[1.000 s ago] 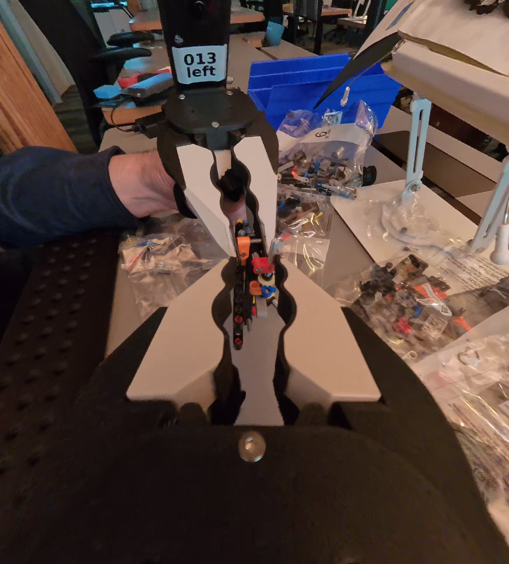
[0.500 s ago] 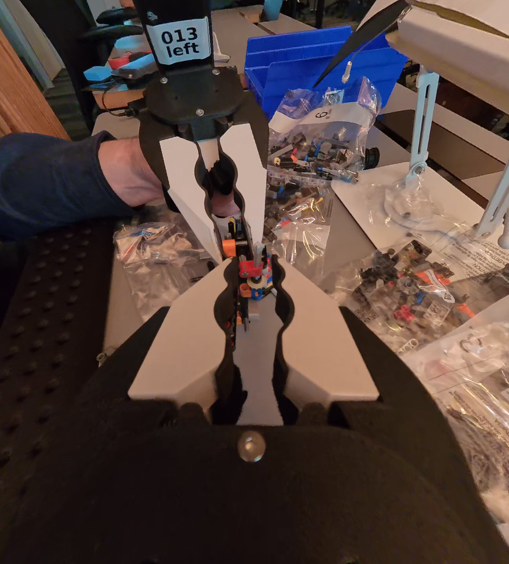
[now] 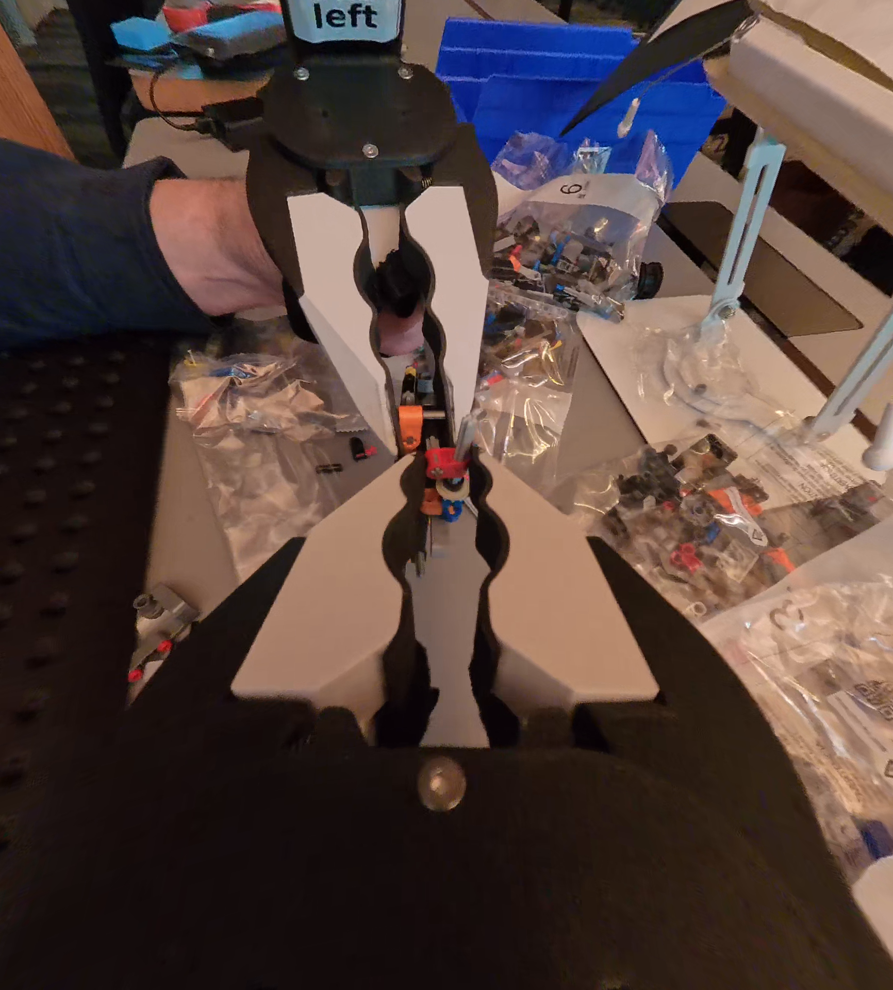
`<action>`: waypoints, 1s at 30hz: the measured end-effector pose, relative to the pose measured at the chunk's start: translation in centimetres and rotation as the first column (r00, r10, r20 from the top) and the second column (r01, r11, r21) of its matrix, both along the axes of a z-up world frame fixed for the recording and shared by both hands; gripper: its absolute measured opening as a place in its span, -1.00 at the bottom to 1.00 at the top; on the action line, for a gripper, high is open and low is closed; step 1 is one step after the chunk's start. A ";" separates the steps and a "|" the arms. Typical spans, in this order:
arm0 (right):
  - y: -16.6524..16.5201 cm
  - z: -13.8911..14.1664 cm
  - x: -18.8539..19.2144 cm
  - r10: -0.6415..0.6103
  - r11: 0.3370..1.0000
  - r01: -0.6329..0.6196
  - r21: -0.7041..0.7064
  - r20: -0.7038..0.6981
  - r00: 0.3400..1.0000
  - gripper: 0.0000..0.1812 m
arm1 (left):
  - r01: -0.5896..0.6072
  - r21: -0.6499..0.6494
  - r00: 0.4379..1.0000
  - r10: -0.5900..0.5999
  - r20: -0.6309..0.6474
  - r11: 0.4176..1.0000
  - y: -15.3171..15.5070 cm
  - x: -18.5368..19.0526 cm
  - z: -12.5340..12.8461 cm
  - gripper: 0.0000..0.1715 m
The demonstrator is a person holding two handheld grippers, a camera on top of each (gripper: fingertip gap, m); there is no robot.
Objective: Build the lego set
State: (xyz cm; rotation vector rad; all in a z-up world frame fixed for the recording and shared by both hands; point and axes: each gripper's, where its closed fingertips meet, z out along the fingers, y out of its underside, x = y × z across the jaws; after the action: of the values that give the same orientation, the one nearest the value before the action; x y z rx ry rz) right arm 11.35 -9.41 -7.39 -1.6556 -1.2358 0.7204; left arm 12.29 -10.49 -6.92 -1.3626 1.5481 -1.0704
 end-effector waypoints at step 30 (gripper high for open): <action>-2.1 0.6 0.6 0.112 0.993 -0.112 -0.022 -0.009 0.994 -0.88 | 0.092 0.031 0.996 -0.092 -0.017 0.995 -1.6 -1.3 0.3 -0.81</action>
State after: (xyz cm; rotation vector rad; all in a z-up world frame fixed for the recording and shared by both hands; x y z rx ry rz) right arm 11.99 -11.51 -6.81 -1.6097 -1.3279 0.8111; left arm 10.97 -12.05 -6.61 -1.2912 1.6465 -1.0883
